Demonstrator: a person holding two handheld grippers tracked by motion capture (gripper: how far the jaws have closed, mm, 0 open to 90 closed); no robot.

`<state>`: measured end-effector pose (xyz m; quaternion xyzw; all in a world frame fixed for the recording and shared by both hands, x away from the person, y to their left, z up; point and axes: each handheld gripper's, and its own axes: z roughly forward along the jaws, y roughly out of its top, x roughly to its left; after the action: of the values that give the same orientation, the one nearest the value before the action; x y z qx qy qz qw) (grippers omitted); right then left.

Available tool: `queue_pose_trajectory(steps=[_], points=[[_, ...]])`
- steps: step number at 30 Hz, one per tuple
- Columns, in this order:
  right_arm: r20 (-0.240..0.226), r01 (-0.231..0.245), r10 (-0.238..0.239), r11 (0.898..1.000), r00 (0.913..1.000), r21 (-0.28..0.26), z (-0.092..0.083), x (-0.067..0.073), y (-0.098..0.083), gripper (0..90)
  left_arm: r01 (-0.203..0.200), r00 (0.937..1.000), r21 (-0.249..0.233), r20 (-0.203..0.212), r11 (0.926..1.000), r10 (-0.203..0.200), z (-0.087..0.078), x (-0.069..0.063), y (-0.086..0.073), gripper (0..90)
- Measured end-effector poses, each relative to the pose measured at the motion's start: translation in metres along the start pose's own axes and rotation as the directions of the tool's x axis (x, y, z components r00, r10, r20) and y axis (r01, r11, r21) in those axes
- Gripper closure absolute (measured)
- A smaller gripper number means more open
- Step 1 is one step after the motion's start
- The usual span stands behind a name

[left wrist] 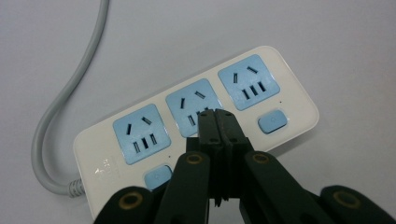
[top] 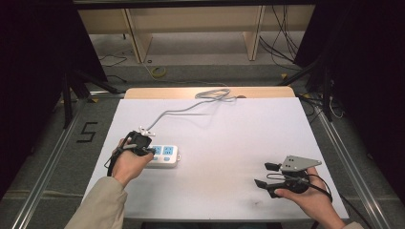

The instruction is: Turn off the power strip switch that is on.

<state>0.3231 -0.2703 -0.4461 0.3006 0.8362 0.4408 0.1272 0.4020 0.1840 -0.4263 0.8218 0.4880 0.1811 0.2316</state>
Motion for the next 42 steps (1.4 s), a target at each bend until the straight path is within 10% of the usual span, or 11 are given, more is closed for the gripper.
queue_pose_trajectory(steps=[42], points=[[-0.003,0.003,-0.003,1.000,1.0000,0.007,0.000,0.000,0.000,28.7,-0.006,0.9997,0.094,0.024,0.9956,0.004,0.017,0.000,0.004,89.9]])
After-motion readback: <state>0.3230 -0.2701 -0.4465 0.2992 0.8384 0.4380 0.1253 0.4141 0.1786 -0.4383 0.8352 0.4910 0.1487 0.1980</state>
